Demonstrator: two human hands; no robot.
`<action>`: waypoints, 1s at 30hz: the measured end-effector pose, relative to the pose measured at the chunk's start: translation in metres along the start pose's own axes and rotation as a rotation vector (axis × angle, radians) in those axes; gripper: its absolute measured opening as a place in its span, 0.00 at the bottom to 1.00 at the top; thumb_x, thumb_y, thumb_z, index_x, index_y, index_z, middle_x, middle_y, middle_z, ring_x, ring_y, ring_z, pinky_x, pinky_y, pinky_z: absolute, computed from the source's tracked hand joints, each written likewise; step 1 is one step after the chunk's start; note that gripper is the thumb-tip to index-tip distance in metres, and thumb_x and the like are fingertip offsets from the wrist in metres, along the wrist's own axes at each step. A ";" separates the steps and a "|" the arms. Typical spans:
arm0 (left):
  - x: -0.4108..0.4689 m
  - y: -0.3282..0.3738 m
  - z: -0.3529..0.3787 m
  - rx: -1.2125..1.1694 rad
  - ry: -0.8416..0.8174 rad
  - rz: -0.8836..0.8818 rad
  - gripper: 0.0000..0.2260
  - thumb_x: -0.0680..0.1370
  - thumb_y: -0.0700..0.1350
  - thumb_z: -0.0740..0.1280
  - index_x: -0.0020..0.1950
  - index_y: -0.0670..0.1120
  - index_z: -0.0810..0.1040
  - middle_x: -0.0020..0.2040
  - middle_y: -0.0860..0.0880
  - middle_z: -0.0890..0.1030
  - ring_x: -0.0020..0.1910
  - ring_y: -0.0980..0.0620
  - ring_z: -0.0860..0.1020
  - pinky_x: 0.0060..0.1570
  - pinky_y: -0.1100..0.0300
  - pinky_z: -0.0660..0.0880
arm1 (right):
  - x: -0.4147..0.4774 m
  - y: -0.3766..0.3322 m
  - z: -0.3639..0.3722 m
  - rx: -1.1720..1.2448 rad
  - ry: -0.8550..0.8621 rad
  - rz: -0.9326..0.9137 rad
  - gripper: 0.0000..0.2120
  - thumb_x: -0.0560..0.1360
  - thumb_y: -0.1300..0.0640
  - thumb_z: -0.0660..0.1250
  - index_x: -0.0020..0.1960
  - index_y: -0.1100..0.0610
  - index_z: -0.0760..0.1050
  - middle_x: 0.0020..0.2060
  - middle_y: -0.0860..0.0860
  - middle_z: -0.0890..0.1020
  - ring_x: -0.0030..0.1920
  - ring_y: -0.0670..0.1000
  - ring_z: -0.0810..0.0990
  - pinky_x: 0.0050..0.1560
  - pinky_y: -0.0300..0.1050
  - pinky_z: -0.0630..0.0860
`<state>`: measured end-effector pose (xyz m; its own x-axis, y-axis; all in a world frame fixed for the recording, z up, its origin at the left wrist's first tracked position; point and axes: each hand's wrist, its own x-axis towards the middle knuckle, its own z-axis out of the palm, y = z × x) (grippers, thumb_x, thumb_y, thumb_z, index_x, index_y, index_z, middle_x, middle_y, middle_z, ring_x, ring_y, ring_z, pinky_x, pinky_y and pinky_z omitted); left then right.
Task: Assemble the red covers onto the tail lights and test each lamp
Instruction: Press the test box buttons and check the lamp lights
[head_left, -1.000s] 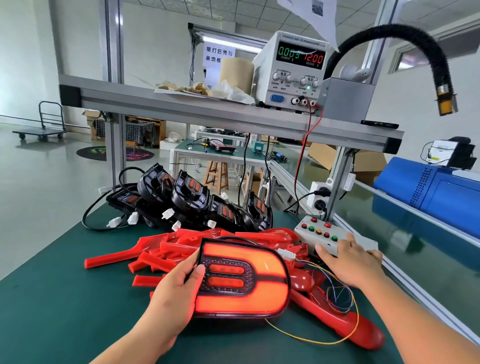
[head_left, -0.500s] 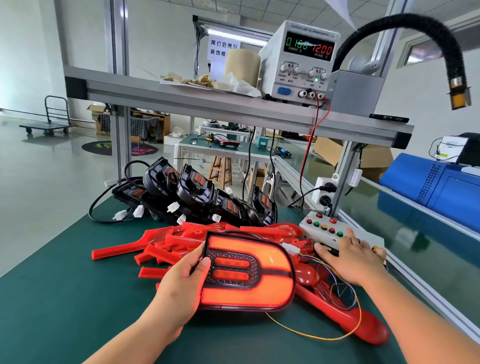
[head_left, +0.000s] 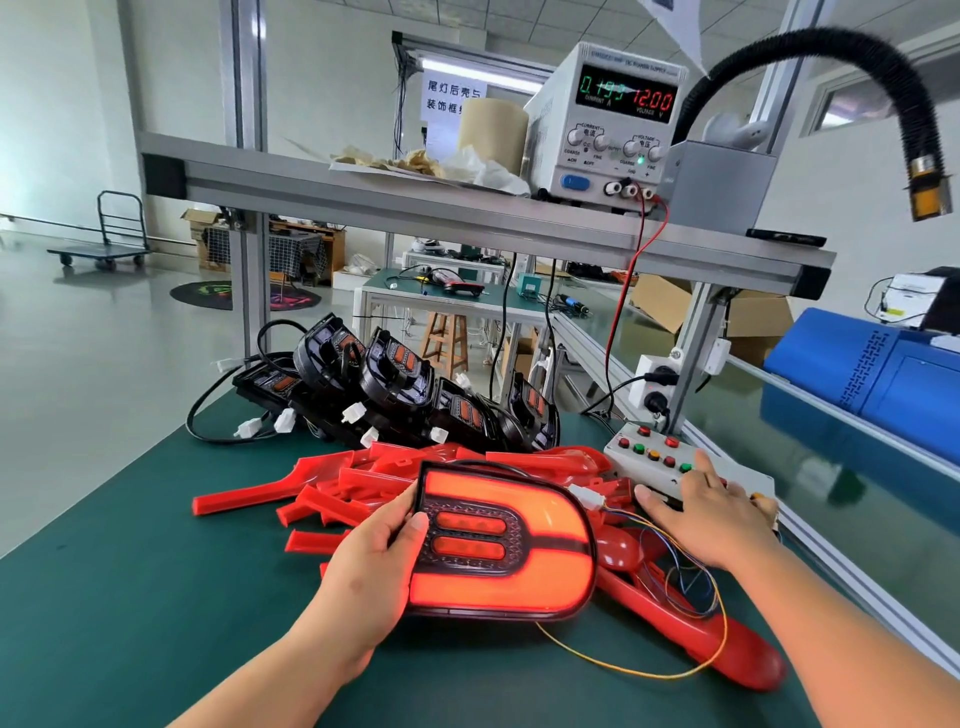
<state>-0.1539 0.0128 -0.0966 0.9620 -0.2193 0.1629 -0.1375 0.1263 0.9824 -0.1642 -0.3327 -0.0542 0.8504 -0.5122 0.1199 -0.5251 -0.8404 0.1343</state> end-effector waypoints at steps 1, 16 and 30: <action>0.000 0.000 0.000 -0.004 0.002 -0.001 0.16 0.83 0.42 0.59 0.60 0.61 0.79 0.59 0.59 0.81 0.62 0.57 0.77 0.69 0.51 0.68 | 0.000 0.001 -0.001 0.010 0.003 -0.004 0.44 0.70 0.22 0.38 0.71 0.51 0.64 0.80 0.46 0.42 0.71 0.55 0.66 0.61 0.55 0.62; 0.000 0.001 -0.001 0.008 -0.039 0.006 0.19 0.83 0.42 0.58 0.59 0.66 0.78 0.59 0.57 0.82 0.60 0.55 0.79 0.67 0.50 0.70 | 0.000 0.005 -0.002 -0.007 0.035 -0.026 0.40 0.71 0.23 0.39 0.65 0.50 0.67 0.79 0.47 0.40 0.68 0.52 0.70 0.51 0.51 0.60; 0.000 0.001 -0.001 0.012 -0.020 -0.020 0.16 0.83 0.43 0.58 0.64 0.59 0.77 0.61 0.58 0.81 0.62 0.56 0.77 0.69 0.51 0.68 | -0.001 0.002 -0.004 -0.006 0.018 -0.016 0.41 0.71 0.24 0.38 0.68 0.50 0.66 0.79 0.47 0.40 0.68 0.52 0.70 0.58 0.53 0.63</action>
<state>-0.1542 0.0136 -0.0959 0.9597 -0.2411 0.1444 -0.1208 0.1102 0.9866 -0.1666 -0.3330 -0.0496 0.8580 -0.4955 0.1352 -0.5117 -0.8473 0.1423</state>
